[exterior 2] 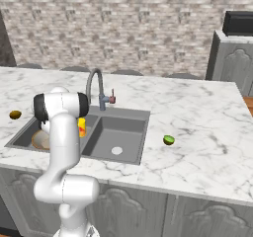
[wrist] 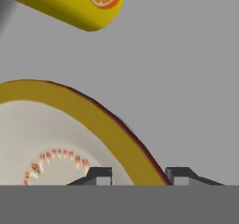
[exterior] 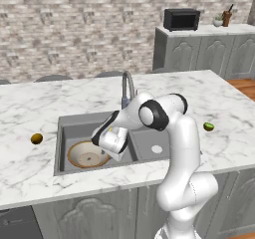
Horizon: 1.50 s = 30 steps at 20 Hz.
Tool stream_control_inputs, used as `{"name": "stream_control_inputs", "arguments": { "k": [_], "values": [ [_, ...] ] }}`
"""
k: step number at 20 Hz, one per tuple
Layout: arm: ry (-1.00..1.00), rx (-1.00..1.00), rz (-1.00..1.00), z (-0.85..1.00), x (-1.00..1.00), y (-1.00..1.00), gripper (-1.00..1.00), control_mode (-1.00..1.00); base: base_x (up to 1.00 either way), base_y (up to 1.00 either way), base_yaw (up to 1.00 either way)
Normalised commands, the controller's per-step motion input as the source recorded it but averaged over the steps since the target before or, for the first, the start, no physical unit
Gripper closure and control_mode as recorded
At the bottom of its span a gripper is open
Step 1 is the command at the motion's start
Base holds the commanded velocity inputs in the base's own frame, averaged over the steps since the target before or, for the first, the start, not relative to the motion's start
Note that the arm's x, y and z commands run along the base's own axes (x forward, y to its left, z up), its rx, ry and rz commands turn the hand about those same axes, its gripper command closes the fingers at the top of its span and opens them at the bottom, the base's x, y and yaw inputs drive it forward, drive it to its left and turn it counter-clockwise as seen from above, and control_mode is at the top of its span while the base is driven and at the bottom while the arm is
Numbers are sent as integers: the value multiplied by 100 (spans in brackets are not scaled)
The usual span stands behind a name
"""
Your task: Remove the kiwi and lemon from the sink. Then move the bowl and cup from the counter to the sink for washing.
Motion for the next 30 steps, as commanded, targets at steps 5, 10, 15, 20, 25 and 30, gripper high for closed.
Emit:
{"name": "stream_control_inputs", "arguments": {
  "k": [5, 10, 15, 20, 25, 30],
  "values": [
    [0, 0, 0, -21, 0, 7, 100, -100, 0, 0, 0],
    [0, -1, 0, -22, 0, 7, 100, -100, 0, 0, 0],
    [0, -3, 0, -21, 0, 3, -100, -100, 0, 0, 0],
    [0, -6, 0, -14, -4, 0, -100, -100, 0, 0, 0],
    [1, -4, 0, 3, -5, 0, -100, -100, 0, 0, 0],
    [0, -1, 0, 19, -5, 0, -100, -100, 0, 0, 0]
  ]
}}
